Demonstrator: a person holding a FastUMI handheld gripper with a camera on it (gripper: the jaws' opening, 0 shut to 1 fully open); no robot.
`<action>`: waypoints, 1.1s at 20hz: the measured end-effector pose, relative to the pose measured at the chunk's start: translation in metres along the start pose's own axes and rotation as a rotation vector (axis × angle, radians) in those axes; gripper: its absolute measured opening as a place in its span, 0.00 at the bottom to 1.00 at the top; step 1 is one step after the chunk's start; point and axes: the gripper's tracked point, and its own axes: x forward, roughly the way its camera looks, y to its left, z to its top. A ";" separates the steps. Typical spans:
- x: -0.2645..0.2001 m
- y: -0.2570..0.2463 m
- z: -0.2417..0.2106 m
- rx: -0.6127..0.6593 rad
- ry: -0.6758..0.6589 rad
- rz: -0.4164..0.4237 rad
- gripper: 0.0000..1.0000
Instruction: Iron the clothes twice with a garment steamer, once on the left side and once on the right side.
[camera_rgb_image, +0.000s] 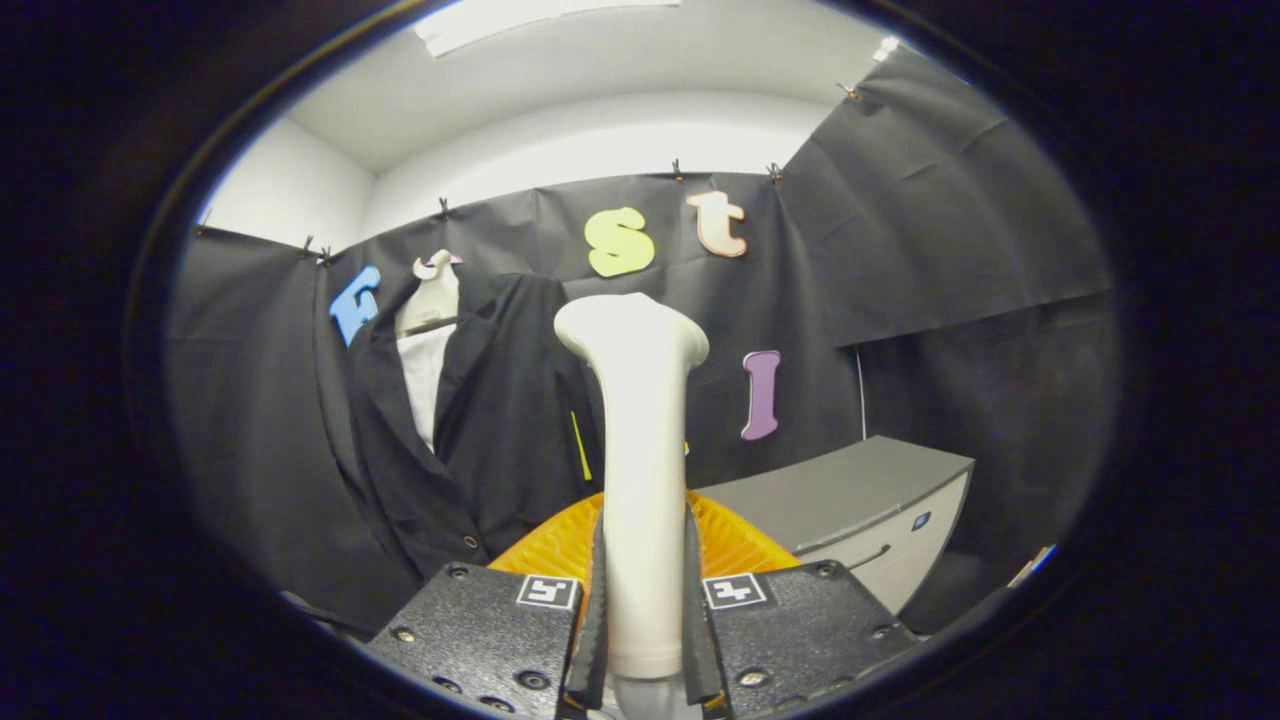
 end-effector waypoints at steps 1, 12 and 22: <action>0.002 0.005 -0.001 0.002 -0.008 0.013 0.32; 0.056 0.084 0.011 -0.035 -0.063 0.140 0.32; 0.118 0.129 0.047 -0.100 -0.172 0.162 0.32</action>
